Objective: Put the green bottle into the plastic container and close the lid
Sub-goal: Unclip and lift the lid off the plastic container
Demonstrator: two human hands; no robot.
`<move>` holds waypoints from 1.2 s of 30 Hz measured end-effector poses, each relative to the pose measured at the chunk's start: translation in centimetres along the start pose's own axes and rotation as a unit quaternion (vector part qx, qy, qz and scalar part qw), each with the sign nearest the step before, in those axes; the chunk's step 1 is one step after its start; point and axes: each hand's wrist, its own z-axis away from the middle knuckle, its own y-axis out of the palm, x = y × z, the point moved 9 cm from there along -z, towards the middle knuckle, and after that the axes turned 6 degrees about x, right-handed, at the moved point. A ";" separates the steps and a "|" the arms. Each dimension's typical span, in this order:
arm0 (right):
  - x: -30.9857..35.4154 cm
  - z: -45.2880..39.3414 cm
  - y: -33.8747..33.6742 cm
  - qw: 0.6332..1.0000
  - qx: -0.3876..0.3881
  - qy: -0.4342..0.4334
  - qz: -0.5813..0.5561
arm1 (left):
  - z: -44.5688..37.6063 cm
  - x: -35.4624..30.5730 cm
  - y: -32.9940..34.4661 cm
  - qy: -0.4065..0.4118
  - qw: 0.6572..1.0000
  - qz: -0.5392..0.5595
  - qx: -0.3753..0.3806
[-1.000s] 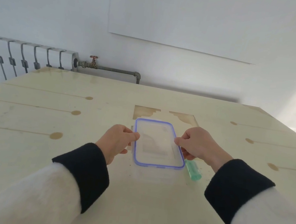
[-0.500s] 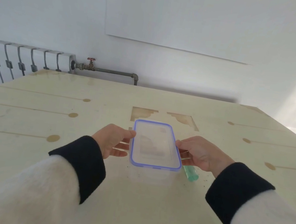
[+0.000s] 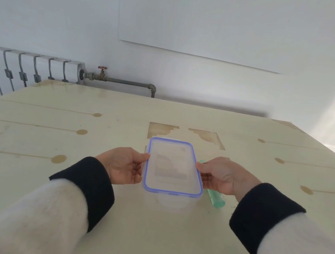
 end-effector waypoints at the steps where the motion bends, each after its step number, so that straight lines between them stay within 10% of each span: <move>1: 0.0 0.0 0.0 1.000 0.002 0.002 0.003 | -0.1 0.1 0.1 0.001 1.000 0.005 0.003; 36: -0.3 0.1 0.3 1.000 0.017 0.010 -0.019 | 0.5 -1.9 1.1 0.085 0.994 -0.050 -0.047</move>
